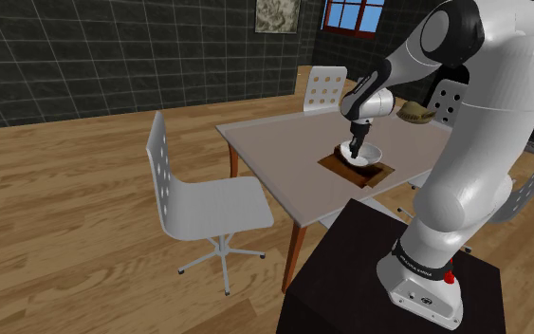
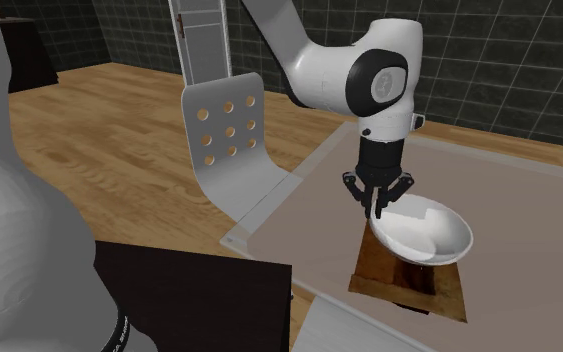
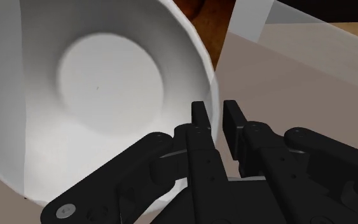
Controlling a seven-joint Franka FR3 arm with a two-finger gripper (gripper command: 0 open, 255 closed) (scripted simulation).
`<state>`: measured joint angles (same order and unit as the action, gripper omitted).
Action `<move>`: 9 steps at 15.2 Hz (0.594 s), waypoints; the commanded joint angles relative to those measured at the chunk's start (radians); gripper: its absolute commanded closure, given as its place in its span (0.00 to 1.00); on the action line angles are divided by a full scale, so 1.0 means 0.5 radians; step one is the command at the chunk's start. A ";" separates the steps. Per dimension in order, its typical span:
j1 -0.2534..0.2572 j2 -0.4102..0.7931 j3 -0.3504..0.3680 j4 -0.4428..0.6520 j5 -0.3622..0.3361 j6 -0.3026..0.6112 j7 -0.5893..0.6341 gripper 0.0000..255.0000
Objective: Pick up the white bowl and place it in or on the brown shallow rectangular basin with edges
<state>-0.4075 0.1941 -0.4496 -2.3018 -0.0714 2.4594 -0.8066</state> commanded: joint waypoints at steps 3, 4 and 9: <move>0.000 0.000 0.000 0.000 0.000 0.000 0.000 0.00; 0.000 0.000 0.000 0.000 0.000 0.000 0.000 0.00; 0.025 -0.109 -0.014 0.029 -0.056 -0.132 0.041 0.00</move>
<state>-0.3980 0.1549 -0.4550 -2.3023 -0.0927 2.4233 -0.7902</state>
